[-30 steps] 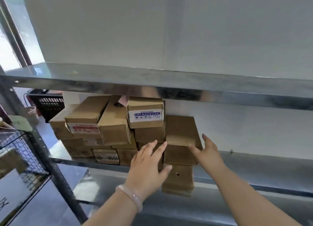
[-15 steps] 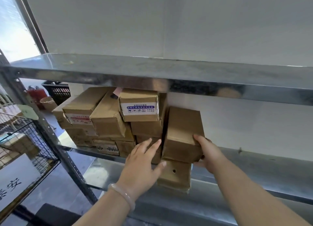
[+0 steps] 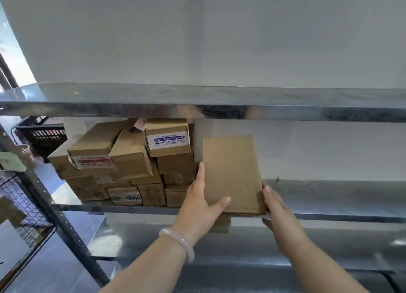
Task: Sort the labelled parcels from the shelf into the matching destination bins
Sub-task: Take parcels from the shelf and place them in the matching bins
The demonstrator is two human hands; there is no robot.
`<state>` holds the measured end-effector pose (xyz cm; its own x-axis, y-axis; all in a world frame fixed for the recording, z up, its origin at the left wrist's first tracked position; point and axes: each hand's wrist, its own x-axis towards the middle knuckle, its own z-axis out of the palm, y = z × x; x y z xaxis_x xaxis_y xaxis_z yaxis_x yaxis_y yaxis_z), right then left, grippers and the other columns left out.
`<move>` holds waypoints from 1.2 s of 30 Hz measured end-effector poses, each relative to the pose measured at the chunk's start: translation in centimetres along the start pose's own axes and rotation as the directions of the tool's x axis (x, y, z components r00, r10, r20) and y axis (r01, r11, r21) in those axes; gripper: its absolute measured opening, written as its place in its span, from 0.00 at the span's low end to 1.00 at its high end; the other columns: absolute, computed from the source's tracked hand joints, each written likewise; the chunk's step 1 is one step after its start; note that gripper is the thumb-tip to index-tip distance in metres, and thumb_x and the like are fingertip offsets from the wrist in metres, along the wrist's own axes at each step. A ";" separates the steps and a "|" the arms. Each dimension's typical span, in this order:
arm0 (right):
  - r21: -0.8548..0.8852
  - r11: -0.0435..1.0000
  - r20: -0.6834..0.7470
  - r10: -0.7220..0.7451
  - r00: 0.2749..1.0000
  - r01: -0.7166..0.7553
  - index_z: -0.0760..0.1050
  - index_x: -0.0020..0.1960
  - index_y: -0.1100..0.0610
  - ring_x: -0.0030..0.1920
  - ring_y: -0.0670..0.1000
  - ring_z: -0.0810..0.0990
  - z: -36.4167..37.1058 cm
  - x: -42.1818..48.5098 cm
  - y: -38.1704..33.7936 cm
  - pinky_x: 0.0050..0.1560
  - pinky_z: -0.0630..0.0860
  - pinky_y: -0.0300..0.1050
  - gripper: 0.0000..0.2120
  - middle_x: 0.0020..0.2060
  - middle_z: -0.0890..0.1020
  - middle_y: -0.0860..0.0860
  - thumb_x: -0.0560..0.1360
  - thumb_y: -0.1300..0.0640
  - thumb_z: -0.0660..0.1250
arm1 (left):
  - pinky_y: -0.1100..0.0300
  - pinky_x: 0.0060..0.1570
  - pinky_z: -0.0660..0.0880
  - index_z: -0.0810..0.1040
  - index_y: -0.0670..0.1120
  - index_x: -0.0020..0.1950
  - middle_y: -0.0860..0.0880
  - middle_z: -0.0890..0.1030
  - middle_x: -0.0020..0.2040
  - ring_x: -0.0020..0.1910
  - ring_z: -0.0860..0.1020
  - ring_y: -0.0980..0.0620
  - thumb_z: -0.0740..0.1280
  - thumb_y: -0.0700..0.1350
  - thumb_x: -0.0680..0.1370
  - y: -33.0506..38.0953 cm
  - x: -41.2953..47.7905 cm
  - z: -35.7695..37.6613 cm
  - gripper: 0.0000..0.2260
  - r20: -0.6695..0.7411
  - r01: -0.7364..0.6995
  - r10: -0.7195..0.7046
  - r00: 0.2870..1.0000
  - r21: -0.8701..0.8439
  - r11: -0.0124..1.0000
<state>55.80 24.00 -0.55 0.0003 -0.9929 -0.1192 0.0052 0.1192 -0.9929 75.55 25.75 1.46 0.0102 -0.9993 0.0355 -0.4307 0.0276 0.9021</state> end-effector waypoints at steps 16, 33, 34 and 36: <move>-0.185 0.959 -0.104 -0.238 0.966 0.216 0.68 0.63 0.39 0.52 0.36 0.76 8.2 -10.7 -2.3 0.46 0.74 0.34 0.36 0.52 0.76 0.33 0.58 0.34 0.75 | 0.52 0.74 0.61 0.40 0.56 0.81 0.53 0.54 0.78 0.73 0.61 0.53 0.72 0.76 0.56 -1.0 -9.7 -7.2 0.64 0.049 0.110 -0.102 0.994 -0.182 0.977; 0.026 0.997 0.315 -0.078 0.946 0.074 0.67 0.70 0.45 0.58 0.50 0.79 22.4 -14.6 -2.4 0.58 0.79 0.53 0.35 0.60 0.78 0.45 0.65 0.39 0.73 | 0.46 0.60 0.78 0.74 0.59 0.71 0.54 0.83 0.58 0.59 0.80 0.50 0.70 0.52 0.76 -8.4 -20.6 -21.0 0.23 -0.370 0.022 -0.343 0.864 -0.652 0.758; 0.003 0.991 0.311 -0.128 0.942 0.134 0.67 0.67 0.42 0.57 0.47 0.79 23.4 -14.9 -2.5 0.59 0.78 0.50 0.31 0.58 0.78 0.42 0.67 0.41 0.73 | 0.45 0.61 0.77 0.72 0.60 0.71 0.56 0.83 0.57 0.59 0.80 0.52 0.70 0.55 0.75 -8.6 -21.4 -21.8 0.25 -0.407 0.026 -0.325 0.854 -0.589 0.807; -0.030 0.971 0.332 -0.214 0.919 0.237 0.65 0.65 0.37 0.55 0.40 0.77 25.5 -15.7 -2.6 0.53 0.76 0.40 0.27 0.55 0.76 0.35 0.71 0.44 0.73 | 0.47 0.60 0.78 0.70 0.64 0.72 0.56 0.82 0.57 0.58 0.80 0.53 0.73 0.62 0.67 -9.0 -23.0 -23.0 0.34 -0.398 0.026 -0.288 0.871 -0.548 0.836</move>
<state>81.26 39.30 4.00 0.3313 -0.9377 0.1047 -0.0245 -0.1195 -0.9925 99.91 49.03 2.42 0.4918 -0.8688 -0.0578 0.1345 0.0102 0.9909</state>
